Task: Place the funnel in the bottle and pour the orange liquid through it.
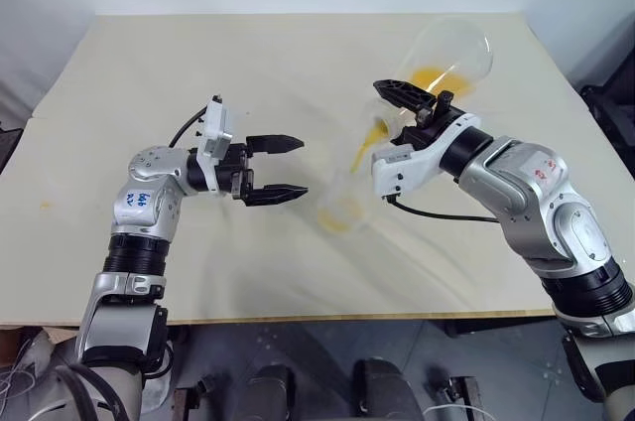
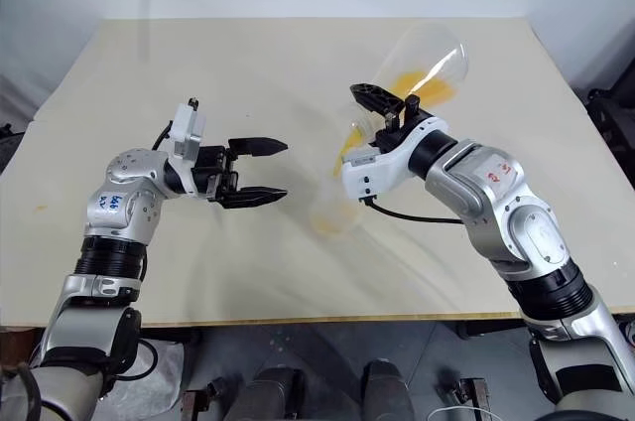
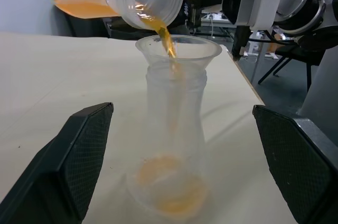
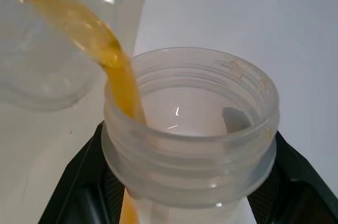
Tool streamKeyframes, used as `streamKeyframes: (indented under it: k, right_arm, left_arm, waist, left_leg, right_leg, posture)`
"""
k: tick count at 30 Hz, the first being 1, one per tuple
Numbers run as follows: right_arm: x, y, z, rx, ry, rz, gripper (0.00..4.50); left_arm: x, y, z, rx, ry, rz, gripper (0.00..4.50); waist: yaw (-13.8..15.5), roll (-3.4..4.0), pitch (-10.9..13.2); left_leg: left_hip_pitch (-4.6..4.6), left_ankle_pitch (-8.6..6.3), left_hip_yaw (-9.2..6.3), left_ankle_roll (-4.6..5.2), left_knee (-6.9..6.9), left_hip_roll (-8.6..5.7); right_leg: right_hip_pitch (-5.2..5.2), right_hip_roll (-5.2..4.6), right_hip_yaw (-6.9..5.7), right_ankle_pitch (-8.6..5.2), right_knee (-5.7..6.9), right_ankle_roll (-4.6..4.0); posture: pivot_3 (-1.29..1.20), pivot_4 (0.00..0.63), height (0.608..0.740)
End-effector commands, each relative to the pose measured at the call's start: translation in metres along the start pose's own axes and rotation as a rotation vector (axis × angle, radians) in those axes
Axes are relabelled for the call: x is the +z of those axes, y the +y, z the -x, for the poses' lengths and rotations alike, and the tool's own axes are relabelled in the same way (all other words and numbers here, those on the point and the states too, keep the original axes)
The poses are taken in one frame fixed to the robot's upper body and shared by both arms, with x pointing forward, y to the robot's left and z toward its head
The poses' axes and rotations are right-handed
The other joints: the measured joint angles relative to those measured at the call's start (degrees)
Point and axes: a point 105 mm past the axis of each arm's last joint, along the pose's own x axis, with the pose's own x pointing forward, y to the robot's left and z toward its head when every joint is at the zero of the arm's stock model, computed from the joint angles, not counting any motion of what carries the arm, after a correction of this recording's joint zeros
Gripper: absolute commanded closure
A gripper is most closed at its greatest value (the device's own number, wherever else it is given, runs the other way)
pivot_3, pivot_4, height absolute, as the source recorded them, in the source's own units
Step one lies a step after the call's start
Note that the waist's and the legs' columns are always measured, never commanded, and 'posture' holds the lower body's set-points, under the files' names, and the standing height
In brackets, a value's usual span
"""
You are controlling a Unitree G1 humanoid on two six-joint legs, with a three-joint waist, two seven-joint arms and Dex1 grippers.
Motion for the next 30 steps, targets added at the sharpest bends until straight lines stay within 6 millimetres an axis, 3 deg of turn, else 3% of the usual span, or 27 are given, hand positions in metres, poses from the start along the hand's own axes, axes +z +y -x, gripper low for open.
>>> streamKeyframes:
  k: [1, 16, 30]
  right_arm:
    - [-0.006, -0.022, 0.006, -0.084, 0.017, 0.045, 2.04]
    - [-0.003, -0.023, 0.005, -0.082, -0.005, 0.075, 2.04]
    - [-0.003, -0.025, 0.004, -0.086, -0.016, 0.092, 2.04]
  left_arm:
    - [0.012, 0.003, -0.002, -0.006, -0.007, -0.059, 0.00]
    - [0.011, 0.002, -0.002, -0.010, -0.007, -0.052, 0.00]
    - [0.011, -0.004, 0.014, 0.010, 0.010, -0.061, 0.00]
  waist:
    - [0.00, 0.00, 0.00]
    - [0.01, 0.00, 0.00]
    - [-0.04, 0.00, 0.00]
  left_leg:
    - [0.00, 0.00, 0.00, 0.00, 0.00, 0.00]
    - [0.00, 0.00, 0.00, 0.00, 0.00, 0.01]
    - [0.00, 0.00, 0.00, 0.00, 0.00, 0.02]
  right_leg:
    - [0.00, 0.00, 0.00, 0.00, 0.00, 0.00]
    - [0.00, 0.00, 0.00, 0.00, 0.00, 0.00]
    - [0.00, 0.00, 0.00, 0.00, 0.01, 0.00]
  posture:
    - [0.00, 0.150, 0.740]
    - [0.00, 0.150, 0.740]
    - [0.00, 0.150, 0.740]
